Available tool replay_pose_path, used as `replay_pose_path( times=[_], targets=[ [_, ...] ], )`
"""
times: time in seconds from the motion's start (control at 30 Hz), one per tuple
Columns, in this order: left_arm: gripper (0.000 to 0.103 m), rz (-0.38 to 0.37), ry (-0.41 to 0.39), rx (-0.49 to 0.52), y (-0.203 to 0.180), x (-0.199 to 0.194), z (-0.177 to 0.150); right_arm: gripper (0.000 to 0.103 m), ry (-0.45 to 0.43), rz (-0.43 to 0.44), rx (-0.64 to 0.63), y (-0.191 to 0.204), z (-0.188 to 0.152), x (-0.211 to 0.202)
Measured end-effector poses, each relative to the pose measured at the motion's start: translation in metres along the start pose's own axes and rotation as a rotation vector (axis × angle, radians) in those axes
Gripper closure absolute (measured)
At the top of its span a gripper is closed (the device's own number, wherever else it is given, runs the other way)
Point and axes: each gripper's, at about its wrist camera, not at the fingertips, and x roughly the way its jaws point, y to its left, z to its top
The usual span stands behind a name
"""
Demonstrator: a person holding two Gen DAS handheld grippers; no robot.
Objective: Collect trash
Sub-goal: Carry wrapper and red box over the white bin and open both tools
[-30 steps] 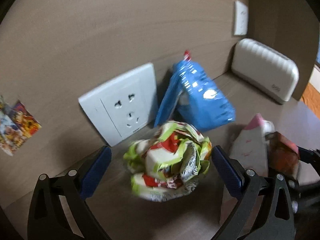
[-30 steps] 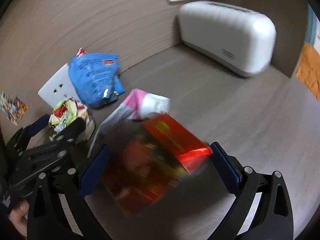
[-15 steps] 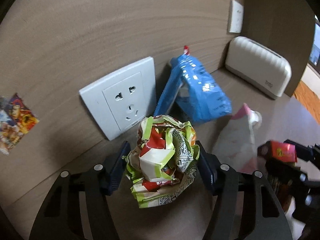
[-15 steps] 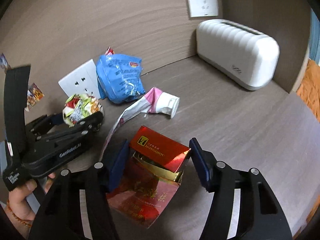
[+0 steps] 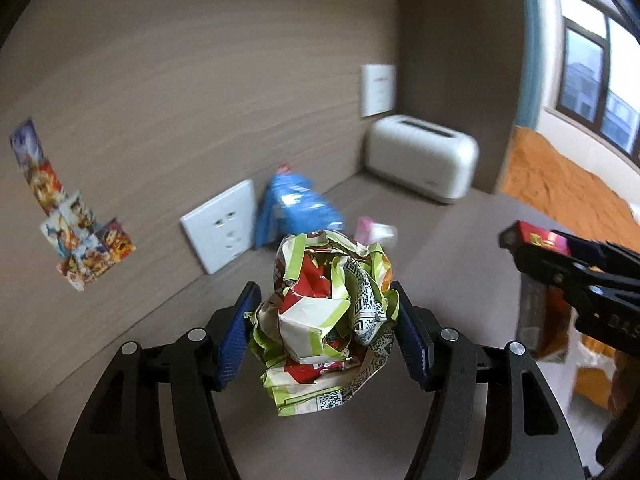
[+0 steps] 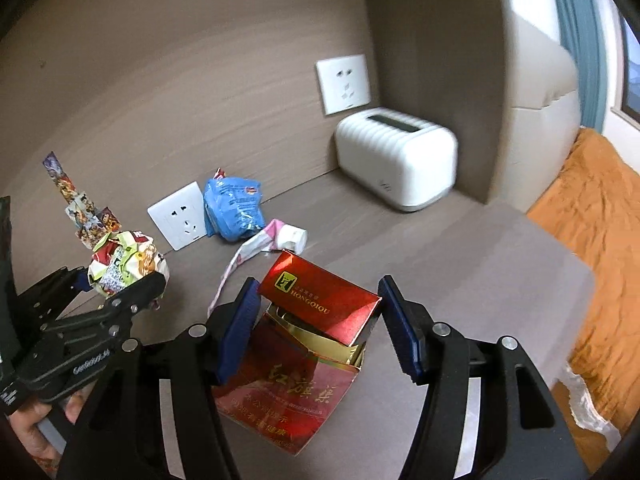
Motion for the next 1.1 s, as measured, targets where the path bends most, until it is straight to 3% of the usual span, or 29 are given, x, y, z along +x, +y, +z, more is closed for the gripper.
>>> replay_pose_path(
  times=[0.23,0.7,0.9,1.1],
  targets=[
    [0.04,-0.139,-0.001,0.139,-0.074,-0.02,-0.018,0.041,-0.023,-0.088,0.072,-0.041,-0.027,-0.049],
    [0.04,-0.513,0.145,0.428,-0.243,-0.01,-0.087,0.041,0.066,-0.337,0.364,-0.167,-0.12,-0.117],
    [0.04,-0.606,0.238,0.534,-0.306,0.013,-0.135,0.041,0.127,-0.397,0.445,-0.209,-0.168,-0.118],
    [0.04,-0.641,0.373,0.58,-0.351,0.064,-0.193,0.041,0.215,-0.393,0.561,-0.253,-0.225,-0.085]
  ],
)
